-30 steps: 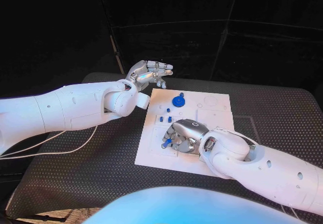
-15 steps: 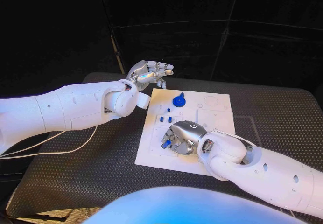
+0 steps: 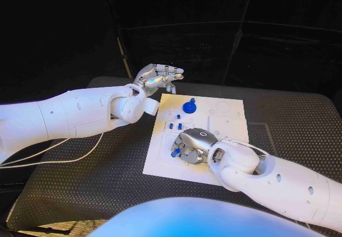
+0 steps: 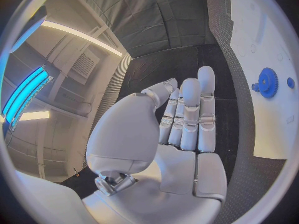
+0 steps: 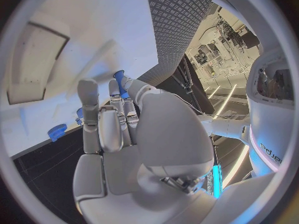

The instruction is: Assemble the parts on the task board

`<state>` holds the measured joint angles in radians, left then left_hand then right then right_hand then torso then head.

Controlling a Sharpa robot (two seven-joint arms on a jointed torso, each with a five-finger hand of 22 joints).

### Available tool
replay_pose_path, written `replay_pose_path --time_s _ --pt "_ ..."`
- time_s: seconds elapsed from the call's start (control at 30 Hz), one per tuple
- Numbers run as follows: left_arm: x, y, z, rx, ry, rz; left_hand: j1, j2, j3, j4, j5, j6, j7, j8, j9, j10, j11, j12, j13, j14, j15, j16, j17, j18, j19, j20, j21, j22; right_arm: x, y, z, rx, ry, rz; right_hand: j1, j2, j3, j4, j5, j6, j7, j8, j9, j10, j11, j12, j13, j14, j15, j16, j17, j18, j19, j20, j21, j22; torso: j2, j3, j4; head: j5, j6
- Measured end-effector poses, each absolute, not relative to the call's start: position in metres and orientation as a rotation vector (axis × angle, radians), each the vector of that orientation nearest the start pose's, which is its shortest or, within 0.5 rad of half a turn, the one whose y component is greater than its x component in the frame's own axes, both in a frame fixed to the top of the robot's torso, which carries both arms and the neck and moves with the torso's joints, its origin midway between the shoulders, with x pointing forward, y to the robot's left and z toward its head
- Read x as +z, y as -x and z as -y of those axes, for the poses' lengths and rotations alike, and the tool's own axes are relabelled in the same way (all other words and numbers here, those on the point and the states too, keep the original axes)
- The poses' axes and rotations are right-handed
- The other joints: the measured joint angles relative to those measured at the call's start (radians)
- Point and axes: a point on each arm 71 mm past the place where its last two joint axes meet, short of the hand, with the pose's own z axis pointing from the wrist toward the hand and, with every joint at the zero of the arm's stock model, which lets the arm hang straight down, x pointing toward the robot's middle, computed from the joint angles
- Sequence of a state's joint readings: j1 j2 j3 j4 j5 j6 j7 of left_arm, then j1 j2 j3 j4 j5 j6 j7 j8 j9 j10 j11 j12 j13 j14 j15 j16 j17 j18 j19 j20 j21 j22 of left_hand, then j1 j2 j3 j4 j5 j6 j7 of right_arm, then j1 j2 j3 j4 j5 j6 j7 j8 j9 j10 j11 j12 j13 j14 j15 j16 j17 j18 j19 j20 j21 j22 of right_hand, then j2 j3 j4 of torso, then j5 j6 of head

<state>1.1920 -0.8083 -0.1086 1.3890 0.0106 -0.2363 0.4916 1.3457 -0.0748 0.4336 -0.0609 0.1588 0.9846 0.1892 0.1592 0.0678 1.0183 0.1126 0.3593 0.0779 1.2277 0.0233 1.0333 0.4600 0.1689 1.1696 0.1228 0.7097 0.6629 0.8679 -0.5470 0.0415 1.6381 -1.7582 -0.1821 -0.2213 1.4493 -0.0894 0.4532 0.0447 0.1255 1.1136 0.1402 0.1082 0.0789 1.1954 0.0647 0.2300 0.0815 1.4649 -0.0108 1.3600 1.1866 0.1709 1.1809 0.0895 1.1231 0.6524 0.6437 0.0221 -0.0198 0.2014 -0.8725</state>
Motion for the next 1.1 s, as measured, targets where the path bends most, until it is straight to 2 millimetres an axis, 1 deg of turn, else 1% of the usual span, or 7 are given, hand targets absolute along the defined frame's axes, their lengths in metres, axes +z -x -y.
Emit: replay_pose_path --time_s 0.17,0.37,0.57,0.63,0.73,0.87,1.1 --pt "-0.2086 -0.5022 -0.2311 -1.536 1.093 -1.39 0.0 0.0 0.0 0.0 0.0 0.0 0.0 0.0 0.0 0.0 0.0 0.0 0.0 0.0 0.0 0.0 0.0 0.0 0.0 0.0 0.0 0.0 -0.2734 -0.3681 0.0219 0.9 0.464 -1.802 -0.018 0.003 -0.01 0.005 -0.009 -0.004 0.004 -0.002 0.0 0.0 0.0 -0.011 -0.002 0.0 0.0 -0.004 -0.003 0.0 -0.003 0.003 -0.004 -0.008 0.0 0.0002 -0.0002 0.0 0.0" --pt "-0.2086 -0.5022 -0.2308 -1.536 1.093 -1.39 0.0 0.0 0.0 0.0 0.0 0.0 0.0 0.0 0.0 0.0 0.0 0.0 0.0 0.0 0.0 0.0 0.0 0.0 0.0 0.0 0.0 0.0 -0.2738 -0.3659 0.0165 0.883 0.494 -1.784 -0.02 0.004 -0.015 0.001 -0.056 -0.007 0.007 -0.012 -0.004 -0.004 0.004 -0.027 -0.005 0.0 0.0 -0.004 -0.006 0.0 -0.003 0.003 -0.004 -0.01 0.0 0.0002 -0.0002 -0.002 0.0" --pt "-0.2086 -0.5022 -0.2307 -1.537 1.093 -1.39 0.0 0.0 0.0 0.0 0.0 0.0 0.0 0.0 0.0 0.0 0.0 0.0 0.0 0.0 0.0 0.0 0.0 0.0 0.0 0.0 0.0 0.0 -0.2746 -0.3654 0.0148 0.868 0.51 -1.775 -0.035 -0.001 -0.027 0.005 -0.056 -0.023 0.012 -0.019 -0.006 -0.015 0.014 -0.039 -0.005 0.0 0.0 -0.004 -0.008 0.0 -0.01 0.004 -0.012 -0.019 0.0 -0.0003 -0.0002 -0.002 0.0" --pt "-0.2086 -0.5022 -0.2307 -1.537 1.093 -1.39 0.0 0.0 0.0 0.0 0.0 0.0 0.0 0.0 0.0 0.0 0.0 0.0 0.0 0.0 0.0 0.0 0.0 0.0 0.0 0.0 0.0 0.0 -0.2762 -0.3652 0.0151 0.862 0.515 -1.777 -0.054 -0.001 -0.035 0.01 -0.053 -0.038 0.019 -0.028 -0.01 -0.035 0.019 -0.051 -0.008 0.002 0.002 -0.004 -0.008 0.0 -0.014 0.007 -0.013 -0.021 0.0 -0.0004 -0.0002 -0.002 0.0" --pt "-0.2087 -0.5024 -0.2308 -1.537 1.093 -1.39 0.0 0.0 0.0 0.0 0.0 0.0 0.0 0.0 0.0 0.0 0.0 0.0 0.0 0.0 0.0 0.0 0.0 0.0 0.0 0.0 0.0 0.0 -0.2791 -0.3649 0.016 0.851 0.519 -1.784 -0.071 -0.018 -0.053 0.017 -0.038 -0.082 0.026 -0.045 -0.015 -0.051 0.028 -0.06 -0.011 0.002 0.009 -0.004 0.0 0.0 -0.018 0.011 -0.013 -0.023 0.0 -0.0004 -0.0002 -0.002 0.0" --pt "-0.2088 -0.5026 -0.2303 -1.538 1.093 -1.391 0.0 0.0 0.0 0.0 0.0 0.0 0.0 0.0 0.0 0.0 0.0 0.0 0.0 0.0 0.0 0.0 0.0 0.0 0.0 0.0 0.0 0.0 -0.2787 -0.3652 0.0156 0.845 0.521 -1.781 -0.077 -0.025 -0.068 0.02 -0.038 -0.123 0.024 -0.045 -0.015 -0.054 0.032 -0.06 -0.011 0.002 0.009 -0.004 0.003 0.0 -0.018 0.011 -0.013 -0.023 0.0 -0.0004 -0.0002 -0.001 0.0" --pt "-0.209 -0.5031 -0.2296 -1.539 1.093 -1.393 0.0 0.0 0.0 0.0 0.0 0.0 0.0 0.0 0.0 0.0 0.0 0.0 0.0 0.0 0.0 0.0 -0.002 0.0 0.0 0.0 -0.004 -0.001 -0.2787 -0.3651 0.0156 0.842 0.52 -1.778 -0.084 -0.031 -0.096 0.024 -0.038 -0.197 0.018 -0.045 -0.015 -0.064 0.022 -0.06 -0.008 0.002 0.009 0.005 0.01 0.0 -0.014 0.015 -0.013 -0.023 -0.001 0.0002 -0.0002 -0.003 0.0"
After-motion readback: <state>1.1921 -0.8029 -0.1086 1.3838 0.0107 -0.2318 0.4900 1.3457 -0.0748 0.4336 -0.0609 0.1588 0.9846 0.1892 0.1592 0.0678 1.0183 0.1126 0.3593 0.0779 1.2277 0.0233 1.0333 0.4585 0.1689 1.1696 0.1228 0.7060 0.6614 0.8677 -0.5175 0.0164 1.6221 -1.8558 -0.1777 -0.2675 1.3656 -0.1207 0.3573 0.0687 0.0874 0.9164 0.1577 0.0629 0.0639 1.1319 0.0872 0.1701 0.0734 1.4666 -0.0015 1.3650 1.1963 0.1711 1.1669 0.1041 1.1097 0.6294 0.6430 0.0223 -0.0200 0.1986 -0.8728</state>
